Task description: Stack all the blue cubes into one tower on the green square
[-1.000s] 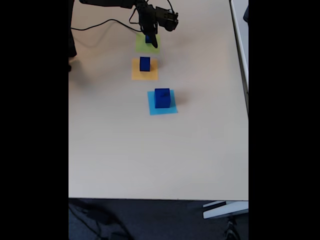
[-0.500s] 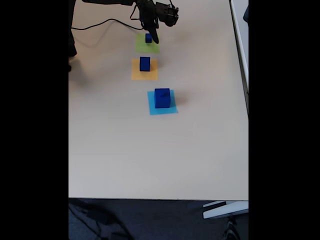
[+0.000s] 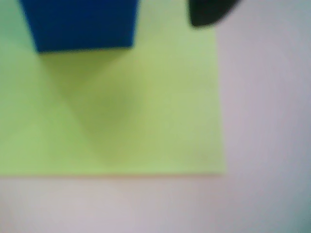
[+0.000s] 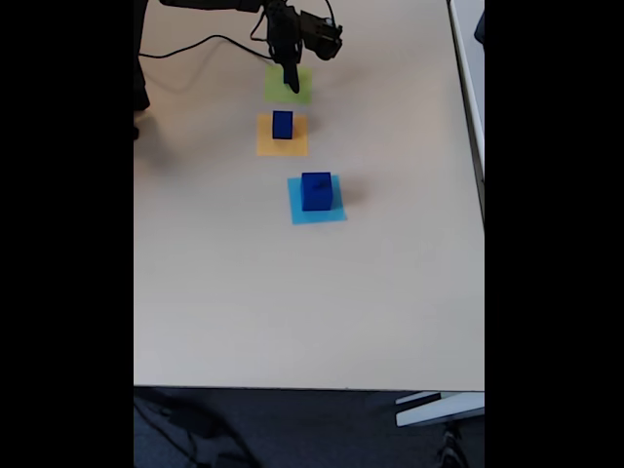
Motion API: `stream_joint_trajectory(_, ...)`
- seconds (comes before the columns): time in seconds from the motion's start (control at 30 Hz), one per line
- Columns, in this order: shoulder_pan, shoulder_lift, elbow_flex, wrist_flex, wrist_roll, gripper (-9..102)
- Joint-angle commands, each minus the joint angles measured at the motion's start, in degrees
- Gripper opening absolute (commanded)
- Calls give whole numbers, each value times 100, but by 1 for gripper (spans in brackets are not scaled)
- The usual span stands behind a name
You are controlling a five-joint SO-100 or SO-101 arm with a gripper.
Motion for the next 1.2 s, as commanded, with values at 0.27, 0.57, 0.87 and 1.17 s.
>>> stream_joint_trajectory(0.27, -97, 9, -185, 79, -193, 29)
stream_joint_trajectory(0.57, -105, -18, -132, 220, -132, 26)
stream_joint_trajectory(0.87, -70, 18, -79, 352, -185, 17)
stream_joint_trajectory(1.17, -44, 26, -79, 396, -167, 6)
